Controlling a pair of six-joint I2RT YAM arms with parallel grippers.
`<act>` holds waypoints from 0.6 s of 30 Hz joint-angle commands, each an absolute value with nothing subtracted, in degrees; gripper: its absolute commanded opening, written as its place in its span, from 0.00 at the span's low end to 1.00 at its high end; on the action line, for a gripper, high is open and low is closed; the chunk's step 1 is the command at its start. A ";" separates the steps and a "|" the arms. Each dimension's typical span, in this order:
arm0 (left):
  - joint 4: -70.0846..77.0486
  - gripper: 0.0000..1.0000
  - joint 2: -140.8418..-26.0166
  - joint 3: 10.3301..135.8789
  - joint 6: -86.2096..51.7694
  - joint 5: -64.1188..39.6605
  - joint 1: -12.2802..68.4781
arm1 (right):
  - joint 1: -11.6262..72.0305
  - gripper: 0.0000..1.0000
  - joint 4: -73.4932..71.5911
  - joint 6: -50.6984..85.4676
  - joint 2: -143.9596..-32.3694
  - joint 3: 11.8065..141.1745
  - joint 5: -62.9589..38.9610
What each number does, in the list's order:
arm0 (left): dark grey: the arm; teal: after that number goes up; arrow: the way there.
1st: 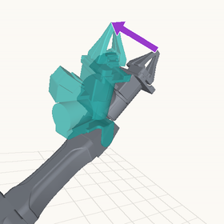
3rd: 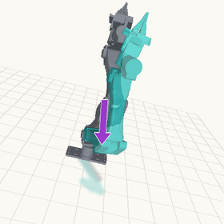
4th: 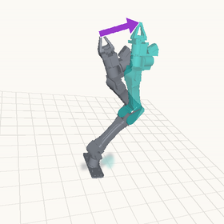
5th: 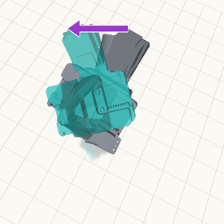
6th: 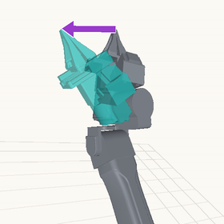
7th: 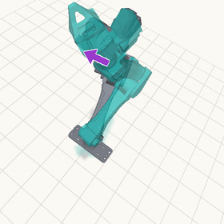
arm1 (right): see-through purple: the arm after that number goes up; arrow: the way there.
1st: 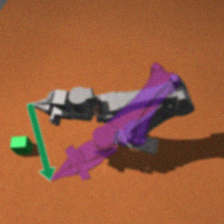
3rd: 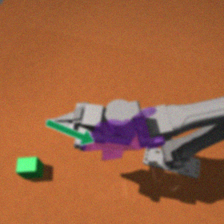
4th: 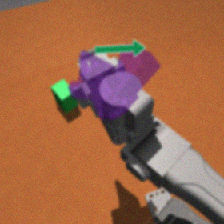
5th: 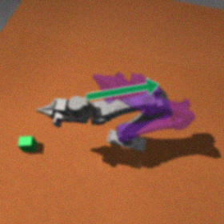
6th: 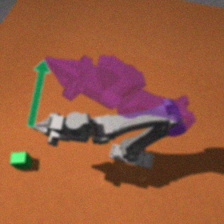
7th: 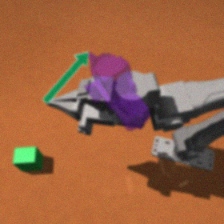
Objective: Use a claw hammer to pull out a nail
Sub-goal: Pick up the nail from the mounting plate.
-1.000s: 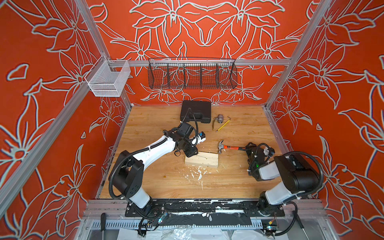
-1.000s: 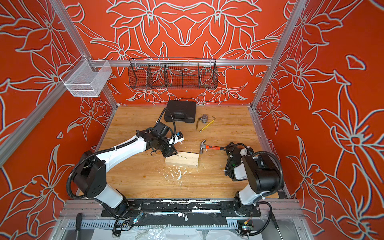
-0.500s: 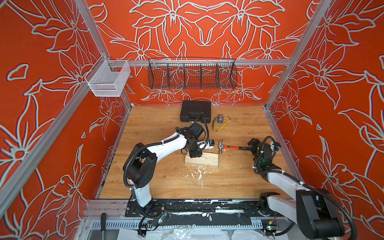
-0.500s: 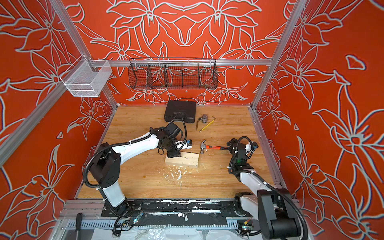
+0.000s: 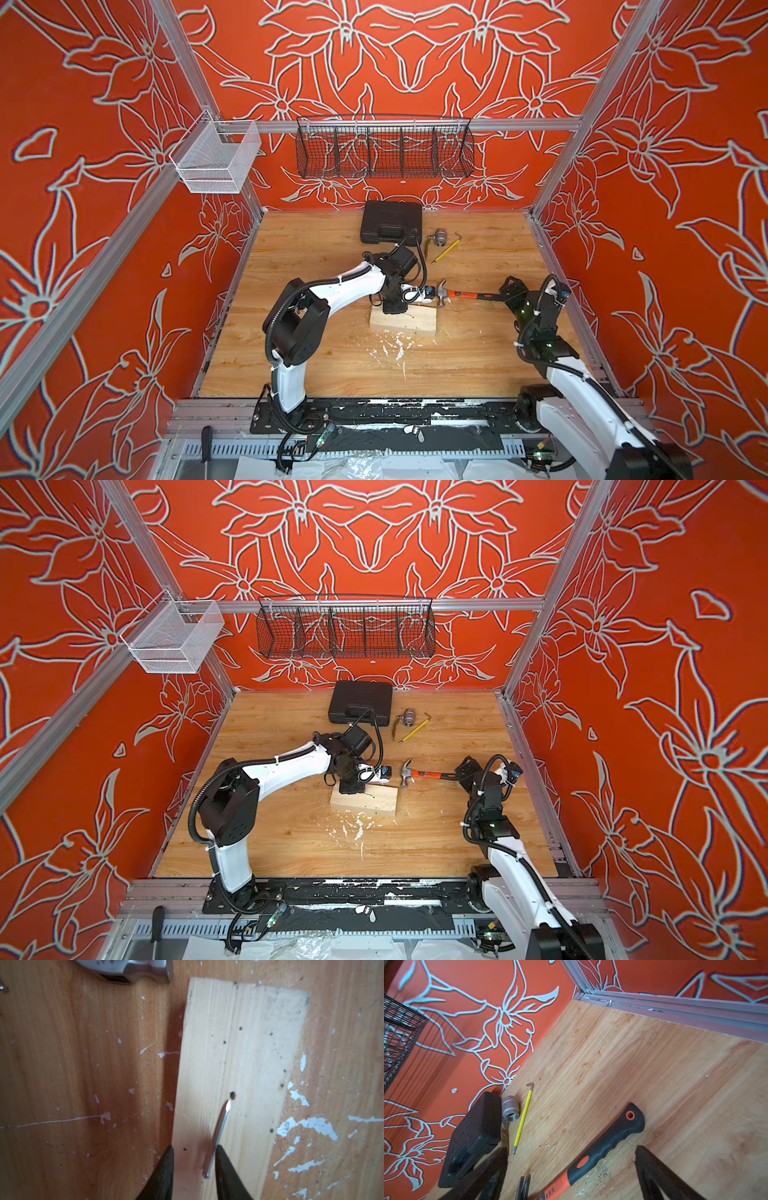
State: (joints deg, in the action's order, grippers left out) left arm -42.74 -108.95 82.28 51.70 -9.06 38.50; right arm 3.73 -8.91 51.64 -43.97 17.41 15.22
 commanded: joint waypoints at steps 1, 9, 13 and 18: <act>-45.56 0.31 -109.69 82.78 53.55 -9.84 39.02 | 3.50 0.97 -4.06 51.22 -40.43 16.31 16.25; -45.54 0.30 -110.42 82.50 53.16 -10.81 39.20 | 3.46 0.97 -0.80 51.28 -34.49 14.86 17.23; -46.46 0.28 -111.61 82.62 52.03 -10.14 39.67 | 3.52 0.97 -0.35 51.42 -33.63 14.47 17.05; -46.83 0.24 -113.31 82.39 51.26 -7.16 40.73 | 3.49 0.97 -0.68 51.66 -33.67 14.15 16.96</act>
State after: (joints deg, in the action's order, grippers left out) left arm -44.16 -110.21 82.63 51.05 -7.99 39.55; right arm 3.73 -1.87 51.40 -34.02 15.11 15.86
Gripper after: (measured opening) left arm 0.249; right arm 0.971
